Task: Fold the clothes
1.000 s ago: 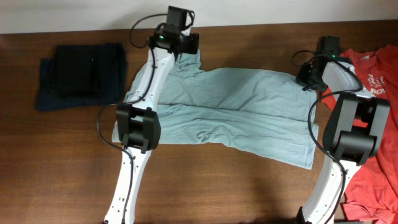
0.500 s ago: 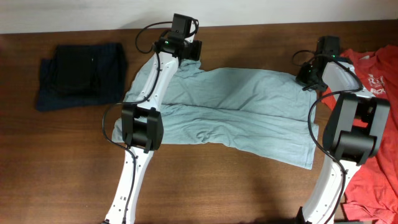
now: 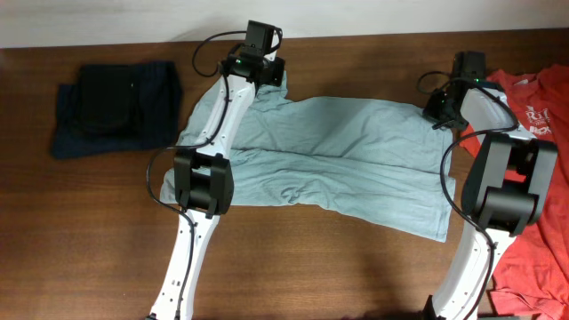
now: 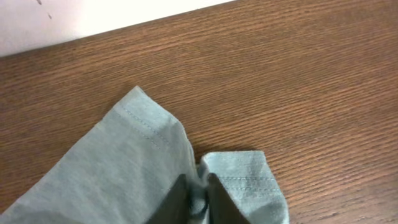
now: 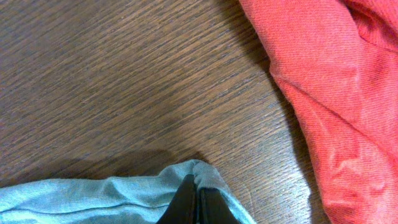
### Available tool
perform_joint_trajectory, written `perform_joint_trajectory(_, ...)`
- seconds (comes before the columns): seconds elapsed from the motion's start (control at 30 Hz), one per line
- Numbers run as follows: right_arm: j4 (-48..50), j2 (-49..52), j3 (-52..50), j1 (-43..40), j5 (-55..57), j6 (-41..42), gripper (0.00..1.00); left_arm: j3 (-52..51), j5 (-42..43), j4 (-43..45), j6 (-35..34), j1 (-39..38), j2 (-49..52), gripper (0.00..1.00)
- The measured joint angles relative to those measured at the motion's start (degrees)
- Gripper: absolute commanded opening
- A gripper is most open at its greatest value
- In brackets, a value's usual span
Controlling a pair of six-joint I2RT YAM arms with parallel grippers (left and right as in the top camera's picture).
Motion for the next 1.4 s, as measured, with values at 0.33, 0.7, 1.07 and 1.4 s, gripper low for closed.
perform_joint_trajectory(0.33,0.0,0.0,0.0,0.0,0.0,0.0,0.04,0.0,0.0,0.6,0.1,1.2,0.0,0.48)
perform_joint_trajectory(0.7,0.0,0.0,0.0,0.0,0.0,0.0,0.04,0.0,0.0,-0.5,0.2,1.4,0.0,0.26)
perform_joint_trajectory(1.07,0.0,0.0,0.0,0.0,0.0,0.0,0.04,0.0,0.0,-0.5,0.1,1.4,0.0,0.33)
perform_joint_trajectory(1.4,0.0,0.0,0.0,0.0,0.0,0.0,0.04,0.0,0.0,0.1,0.0,1.4,0.2,0.24)
